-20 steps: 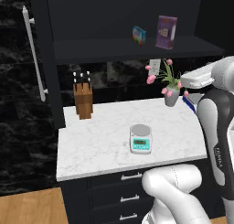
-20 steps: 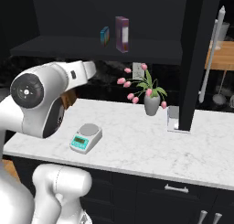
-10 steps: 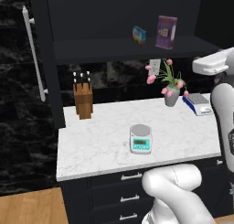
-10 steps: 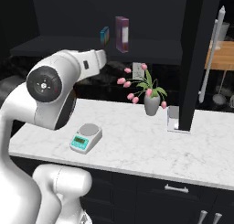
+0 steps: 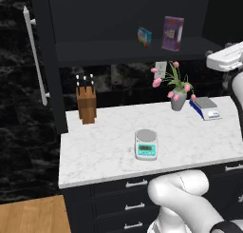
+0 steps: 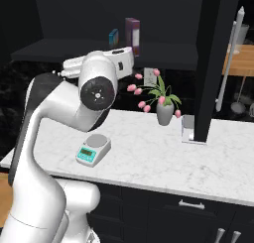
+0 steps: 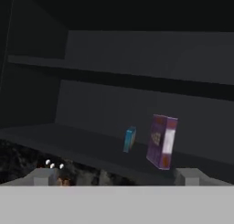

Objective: Pick the cereal and place it on the digital scale for weighing, and close the cabinet.

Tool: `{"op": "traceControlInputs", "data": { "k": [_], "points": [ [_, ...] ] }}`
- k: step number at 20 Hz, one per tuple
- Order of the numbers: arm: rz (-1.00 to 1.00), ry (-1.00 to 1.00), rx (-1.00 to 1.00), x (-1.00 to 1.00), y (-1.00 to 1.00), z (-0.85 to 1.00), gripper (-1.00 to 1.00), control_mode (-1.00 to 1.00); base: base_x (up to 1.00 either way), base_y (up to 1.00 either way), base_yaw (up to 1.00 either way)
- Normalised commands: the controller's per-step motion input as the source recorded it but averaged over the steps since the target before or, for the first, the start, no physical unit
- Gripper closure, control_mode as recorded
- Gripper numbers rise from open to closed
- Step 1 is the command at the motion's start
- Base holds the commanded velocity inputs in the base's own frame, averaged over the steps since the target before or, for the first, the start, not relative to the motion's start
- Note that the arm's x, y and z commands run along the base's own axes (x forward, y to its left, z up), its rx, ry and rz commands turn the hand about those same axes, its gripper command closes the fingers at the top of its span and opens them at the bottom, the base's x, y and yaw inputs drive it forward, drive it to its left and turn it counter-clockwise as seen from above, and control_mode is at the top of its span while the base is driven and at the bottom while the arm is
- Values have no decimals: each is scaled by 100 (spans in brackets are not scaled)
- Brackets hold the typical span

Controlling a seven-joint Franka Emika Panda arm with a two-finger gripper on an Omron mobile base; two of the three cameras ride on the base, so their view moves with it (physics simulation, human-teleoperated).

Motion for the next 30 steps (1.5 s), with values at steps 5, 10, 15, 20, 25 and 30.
{"op": "traceControlInputs", "data": {
  "k": [5,10,15,20,25,30],
  "points": [
    [17,7,6,45,-24,7,-100,-100,0,0,0],
    [15,0,5,44,-25,0,-100,-100,0,0,0],
    [7,-1,0,59,-3,0,-100,-100,0,0,0],
    [0,0,0,76,0,0,-100,-100,0,0,0],
    [3,-1,0,48,0,0,-100,-100,0,0,0],
    [6,0,0,47,0,0,-100,-100,0,0,0]
  ]
}}
